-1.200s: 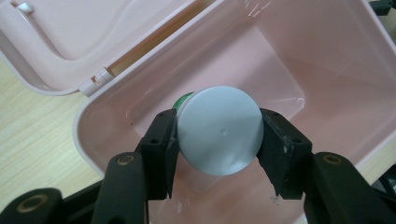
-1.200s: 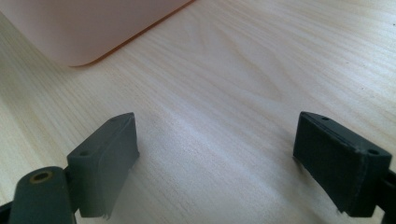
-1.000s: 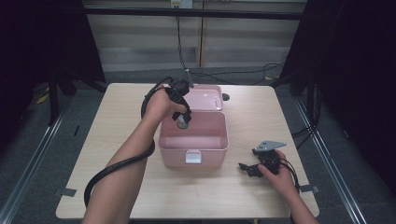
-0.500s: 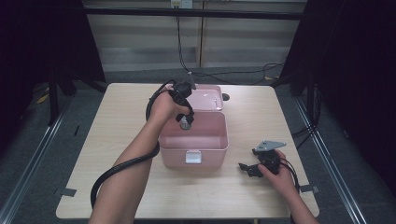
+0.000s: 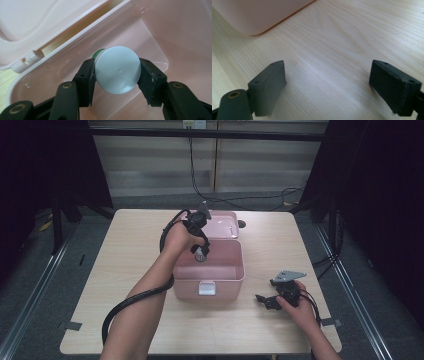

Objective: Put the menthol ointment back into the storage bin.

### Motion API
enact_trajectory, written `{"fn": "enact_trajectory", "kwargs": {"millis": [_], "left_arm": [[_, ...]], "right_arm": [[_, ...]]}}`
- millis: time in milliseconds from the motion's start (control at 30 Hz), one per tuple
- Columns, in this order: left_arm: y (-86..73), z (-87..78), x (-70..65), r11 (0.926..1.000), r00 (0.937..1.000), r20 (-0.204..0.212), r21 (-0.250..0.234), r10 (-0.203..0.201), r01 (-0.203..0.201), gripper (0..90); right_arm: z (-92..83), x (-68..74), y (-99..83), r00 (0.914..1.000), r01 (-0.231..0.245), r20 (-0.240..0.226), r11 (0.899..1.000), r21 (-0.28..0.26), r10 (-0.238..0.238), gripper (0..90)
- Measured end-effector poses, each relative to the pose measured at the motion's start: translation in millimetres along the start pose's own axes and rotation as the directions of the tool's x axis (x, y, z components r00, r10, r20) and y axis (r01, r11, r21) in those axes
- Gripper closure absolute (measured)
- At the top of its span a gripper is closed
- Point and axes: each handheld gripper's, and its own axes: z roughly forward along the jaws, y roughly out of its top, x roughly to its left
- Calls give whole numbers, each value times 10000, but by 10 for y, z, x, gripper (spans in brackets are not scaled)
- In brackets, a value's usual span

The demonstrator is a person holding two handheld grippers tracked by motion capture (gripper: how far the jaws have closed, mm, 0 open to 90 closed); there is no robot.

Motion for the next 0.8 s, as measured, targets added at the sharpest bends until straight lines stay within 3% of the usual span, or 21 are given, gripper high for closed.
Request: {"fn": "enact_trajectory", "kwargs": {"millis": [800], "left_arm": [[14, 271, 3, 9997, 9996, 138, 49, -231, 230, 500]], "right_arm": [[2, 0, -1, 10000, 4, 4, 10000, -28, -4, 129]]}}
